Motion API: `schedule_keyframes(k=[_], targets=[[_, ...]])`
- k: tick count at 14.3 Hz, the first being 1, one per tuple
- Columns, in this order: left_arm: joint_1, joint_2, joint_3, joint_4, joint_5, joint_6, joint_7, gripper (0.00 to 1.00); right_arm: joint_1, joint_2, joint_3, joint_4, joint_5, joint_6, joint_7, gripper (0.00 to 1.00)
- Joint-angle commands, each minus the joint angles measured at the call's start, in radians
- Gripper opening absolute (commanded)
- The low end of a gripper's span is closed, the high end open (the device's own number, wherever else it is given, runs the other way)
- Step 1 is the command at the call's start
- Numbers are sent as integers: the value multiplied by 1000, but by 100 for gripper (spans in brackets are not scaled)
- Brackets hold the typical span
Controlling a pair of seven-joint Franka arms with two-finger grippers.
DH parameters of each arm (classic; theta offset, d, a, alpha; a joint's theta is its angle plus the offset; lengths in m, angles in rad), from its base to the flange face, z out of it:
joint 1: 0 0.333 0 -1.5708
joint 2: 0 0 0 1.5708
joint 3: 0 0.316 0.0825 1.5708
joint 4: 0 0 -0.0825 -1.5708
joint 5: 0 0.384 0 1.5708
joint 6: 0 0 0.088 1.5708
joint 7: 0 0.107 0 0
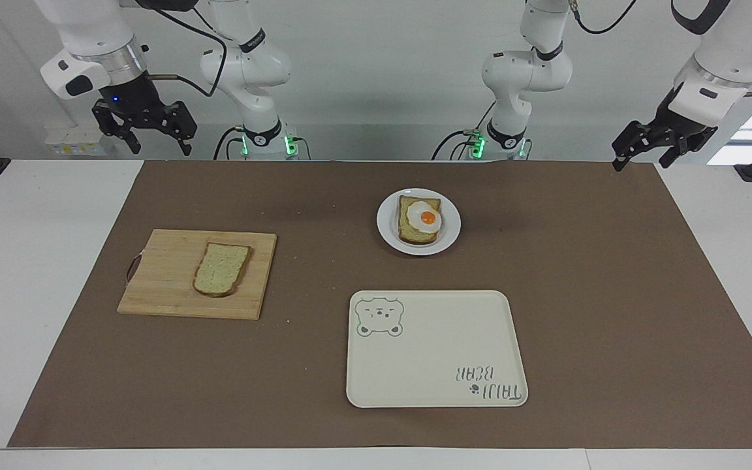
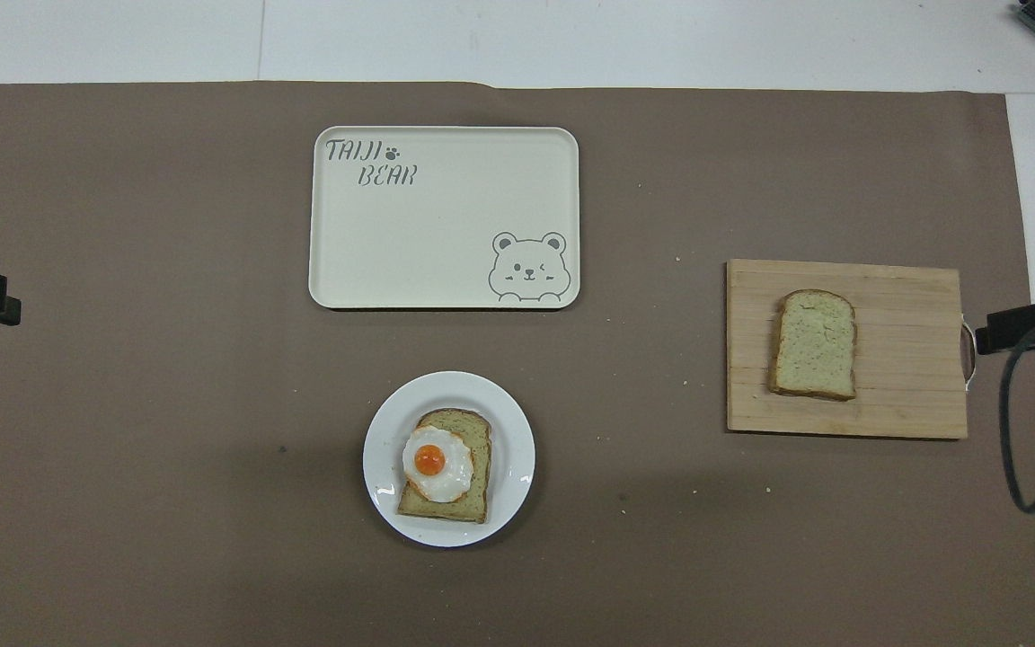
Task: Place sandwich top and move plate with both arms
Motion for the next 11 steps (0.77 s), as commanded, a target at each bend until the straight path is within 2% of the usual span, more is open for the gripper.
schedule_keyframes(k=[1, 11], targets=[[12, -16, -6, -18, -15, -3, -7, 100, -21, -18, 3, -25, 8, 19, -29, 100], [12, -16, -6, -18, -15, -3, -7, 100, -39, -16, 2, -30, 8, 33, -31, 100]])
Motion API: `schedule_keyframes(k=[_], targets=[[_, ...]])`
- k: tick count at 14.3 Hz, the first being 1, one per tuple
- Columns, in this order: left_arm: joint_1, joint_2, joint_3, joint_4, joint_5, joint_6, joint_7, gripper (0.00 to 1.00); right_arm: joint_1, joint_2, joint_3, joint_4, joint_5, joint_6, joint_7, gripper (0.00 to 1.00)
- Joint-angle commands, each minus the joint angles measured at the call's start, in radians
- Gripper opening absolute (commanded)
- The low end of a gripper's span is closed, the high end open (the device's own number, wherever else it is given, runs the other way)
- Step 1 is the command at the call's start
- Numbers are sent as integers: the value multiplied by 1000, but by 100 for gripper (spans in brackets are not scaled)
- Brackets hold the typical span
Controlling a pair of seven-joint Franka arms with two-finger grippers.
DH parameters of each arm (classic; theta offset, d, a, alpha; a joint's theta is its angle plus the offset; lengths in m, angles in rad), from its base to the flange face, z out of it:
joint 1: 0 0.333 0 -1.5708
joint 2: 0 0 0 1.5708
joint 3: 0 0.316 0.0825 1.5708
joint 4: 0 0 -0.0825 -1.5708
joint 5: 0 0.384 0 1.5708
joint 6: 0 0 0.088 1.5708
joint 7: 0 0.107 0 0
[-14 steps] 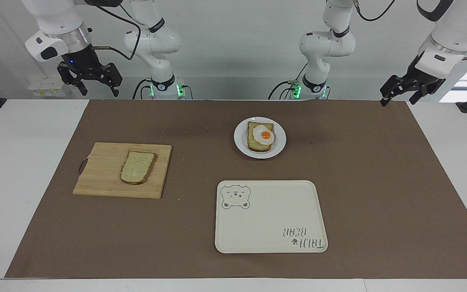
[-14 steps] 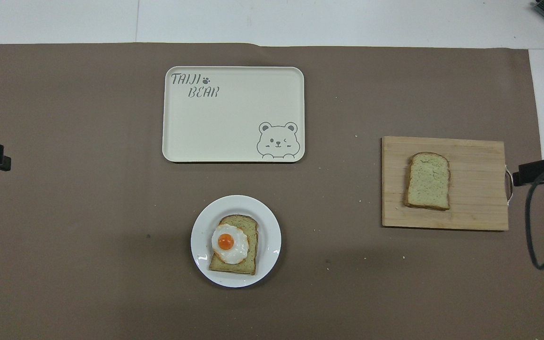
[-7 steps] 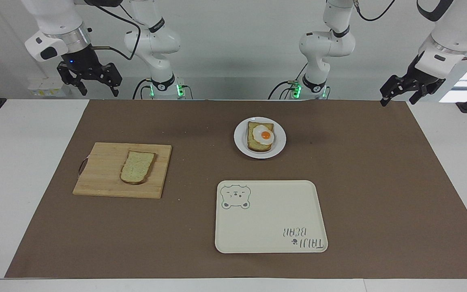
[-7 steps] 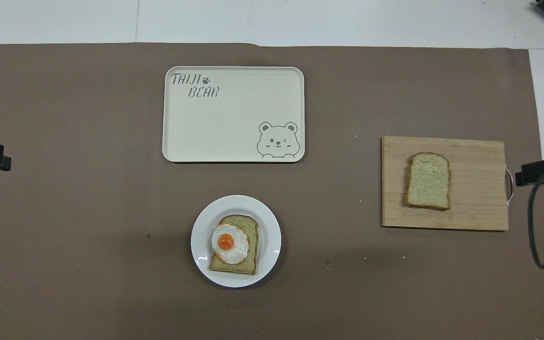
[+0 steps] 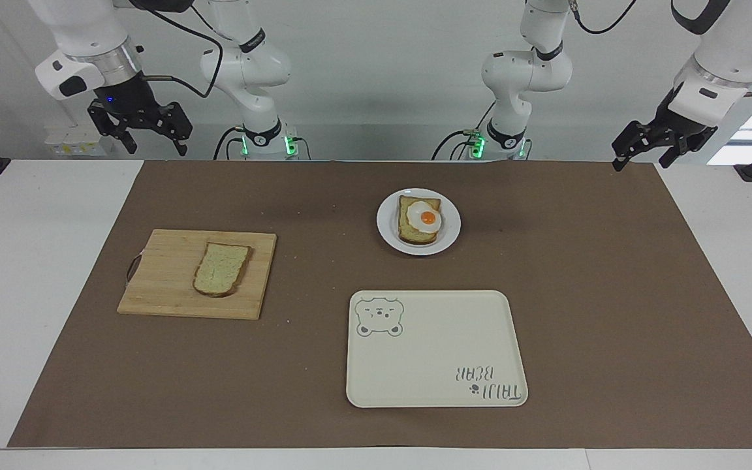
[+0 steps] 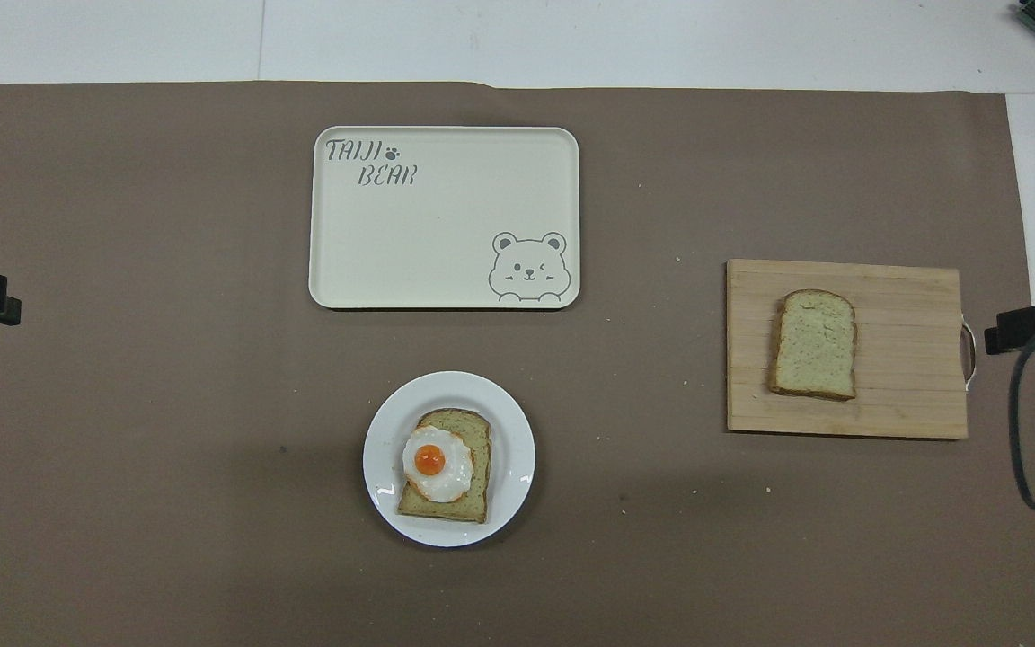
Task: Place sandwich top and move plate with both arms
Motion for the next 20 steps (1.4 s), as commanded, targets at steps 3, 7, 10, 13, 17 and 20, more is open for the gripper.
schedule_keyframes(k=[3, 7, 10, 13, 17, 20], targets=[[12, -16, -6, -18, -15, -3, -6, 100, -26, -16, 4, -28, 8, 33, -32, 100], [12, -16, -6, -18, -15, -3, -7, 100, -27, -11, 4, -28, 8, 56, -32, 100], [12, -16, -6, -18, -15, -3, -6, 100, -29, -8, 4, -28, 8, 82, -32, 100], [12, -16, -6, -18, -15, -3, -6, 100, -40, 4, 4, -28, 7, 120, -44, 100], [12, -16, -6, -18, -15, -3, -6, 100, -67, 30, 4, -65, 8, 180, -89, 100], [12, -16, -6, -18, -15, -3, -7, 100, -72, 53, 4, -151, 11, 290, -89, 100]])
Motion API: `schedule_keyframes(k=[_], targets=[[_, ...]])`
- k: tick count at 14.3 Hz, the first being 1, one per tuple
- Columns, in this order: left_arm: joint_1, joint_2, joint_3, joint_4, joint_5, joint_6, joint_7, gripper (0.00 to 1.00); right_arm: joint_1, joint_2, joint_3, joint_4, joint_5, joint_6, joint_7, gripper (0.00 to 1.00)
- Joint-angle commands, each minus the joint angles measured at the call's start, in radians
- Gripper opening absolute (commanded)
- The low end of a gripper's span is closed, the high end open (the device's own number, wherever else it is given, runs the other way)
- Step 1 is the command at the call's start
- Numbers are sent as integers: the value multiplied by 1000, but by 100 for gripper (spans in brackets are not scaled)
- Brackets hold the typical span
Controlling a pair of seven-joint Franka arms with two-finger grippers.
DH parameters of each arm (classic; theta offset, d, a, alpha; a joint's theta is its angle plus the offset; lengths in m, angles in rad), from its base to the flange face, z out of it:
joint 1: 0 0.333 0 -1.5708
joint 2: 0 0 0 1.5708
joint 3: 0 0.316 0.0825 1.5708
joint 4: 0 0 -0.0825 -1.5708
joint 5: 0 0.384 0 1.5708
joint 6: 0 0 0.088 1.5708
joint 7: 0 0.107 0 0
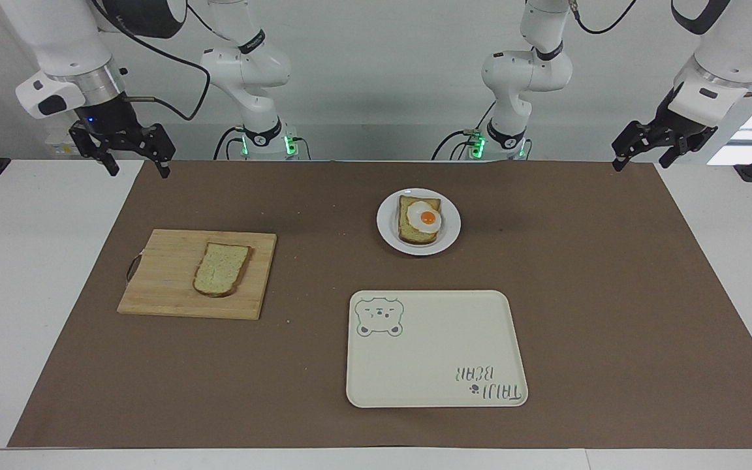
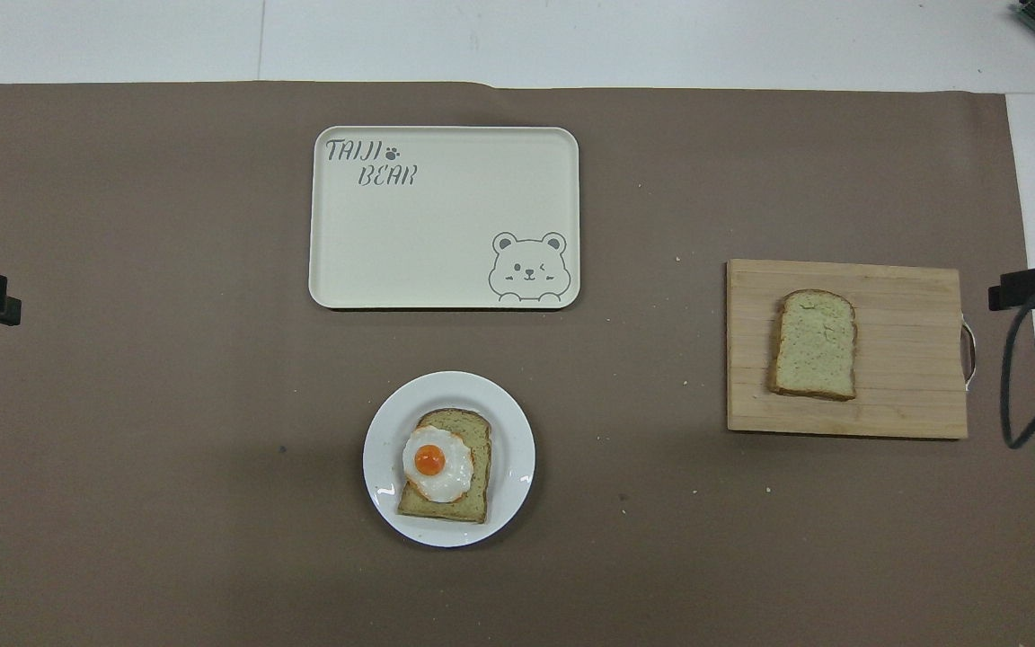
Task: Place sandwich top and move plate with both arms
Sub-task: 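Reach the right gripper to the bread slice on the board and grasp it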
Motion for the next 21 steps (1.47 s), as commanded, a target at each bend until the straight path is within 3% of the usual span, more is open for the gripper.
schedule_keyframes(k=[1, 6, 14, 16, 21], targets=[[12, -16, -6, -18, -15, -3, -6, 100, -13, 36, 7, -60, 13, 78, -26, 100], [12, -16, -6, -18, -15, -3, -6, 100, -48, 202, 5, -95, 89, 246, -129, 100], [12, -16, -6, -18, -15, -3, -6, 100, -40, 280, 7, -249, 155, 447, -132, 100], [12, -16, -6, -18, -15, -3, -6, 100, -43, 294, 7, -278, 232, 472, -134, 100], [12, -16, -6, -18, -15, -3, -6, 100, -33, 342, 7, -281, 267, 535, -180, 100]])
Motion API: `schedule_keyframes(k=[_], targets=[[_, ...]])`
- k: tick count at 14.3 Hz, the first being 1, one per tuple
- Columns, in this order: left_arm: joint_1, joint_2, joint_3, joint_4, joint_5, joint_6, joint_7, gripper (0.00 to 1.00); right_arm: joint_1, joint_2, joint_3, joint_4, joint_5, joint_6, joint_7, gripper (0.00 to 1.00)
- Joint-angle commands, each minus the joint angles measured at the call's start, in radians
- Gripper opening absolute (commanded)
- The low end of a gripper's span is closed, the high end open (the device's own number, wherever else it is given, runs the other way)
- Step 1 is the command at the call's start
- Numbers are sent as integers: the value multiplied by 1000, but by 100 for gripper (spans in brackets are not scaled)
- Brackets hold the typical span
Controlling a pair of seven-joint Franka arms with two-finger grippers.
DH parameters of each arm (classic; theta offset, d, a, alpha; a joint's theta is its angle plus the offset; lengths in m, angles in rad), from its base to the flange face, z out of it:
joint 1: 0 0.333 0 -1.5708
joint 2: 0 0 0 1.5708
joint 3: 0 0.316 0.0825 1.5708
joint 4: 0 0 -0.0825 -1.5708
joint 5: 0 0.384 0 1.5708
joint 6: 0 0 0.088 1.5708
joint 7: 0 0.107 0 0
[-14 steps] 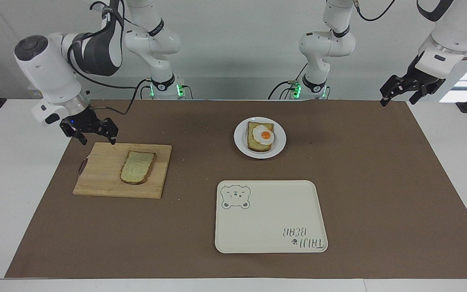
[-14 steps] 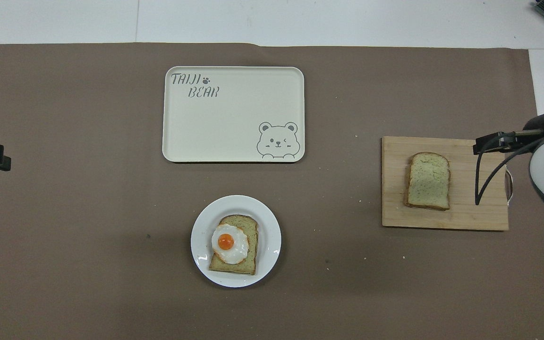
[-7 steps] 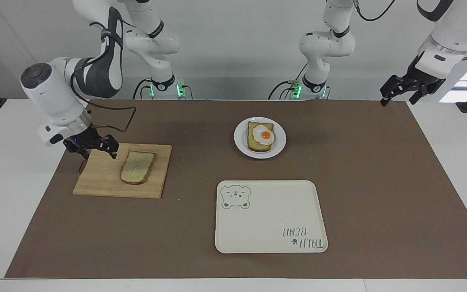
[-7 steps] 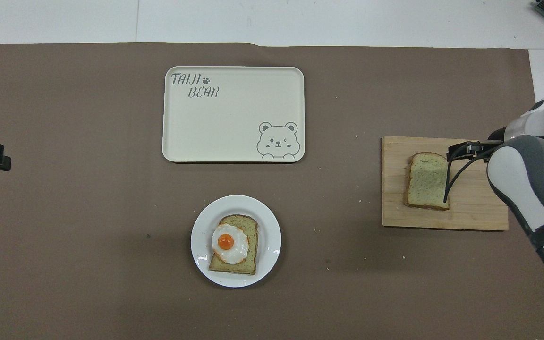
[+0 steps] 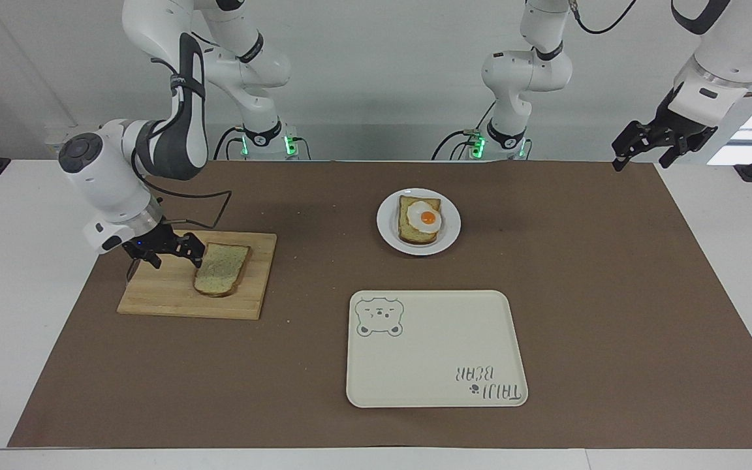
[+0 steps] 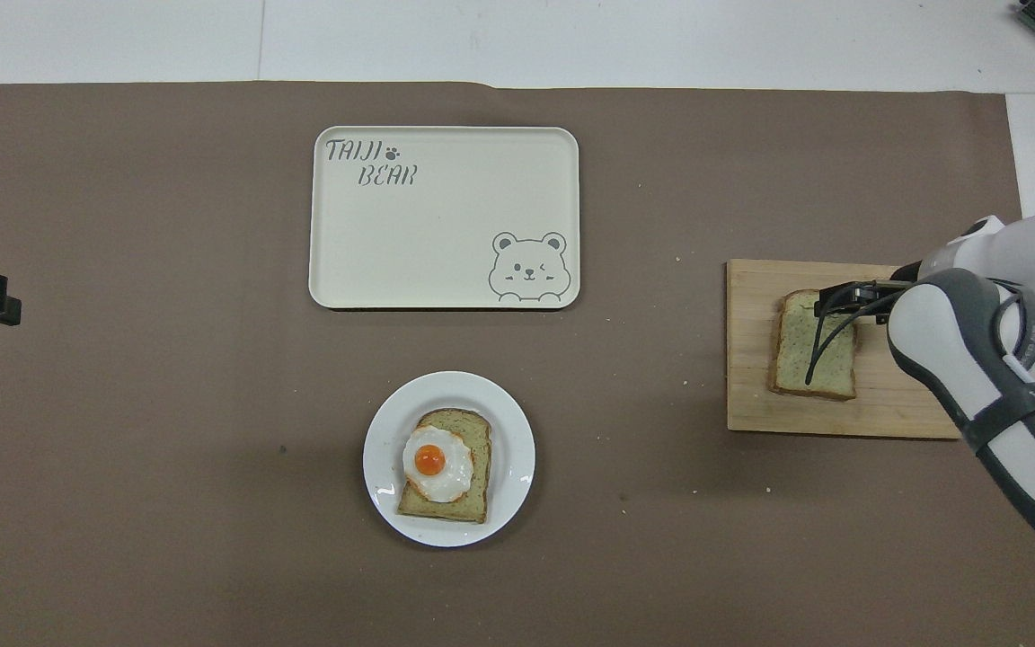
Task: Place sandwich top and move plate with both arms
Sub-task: 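Reach the right gripper to the bread slice on the board and grasp it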
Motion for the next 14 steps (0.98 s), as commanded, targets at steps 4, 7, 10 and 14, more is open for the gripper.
schedule_keyframes(k=[4, 7, 10, 14], targets=[[12, -16, -6, -17, -15, -3, -7, 100, 9, -7, 4, -33, 28, 21, -89, 100], [12, -16, -6, -18, -15, -3, -6, 100, 9, -4, 4, -44, 28, 27, -91, 100], [12, -16, -6, -18, -15, -3, -6, 100, 9, -4, 4, -42, 28, 25, -91, 71], [12, -16, -6, -18, -15, -3, -6, 100, 9, -4, 4, -42, 28, 24, -91, 0]])
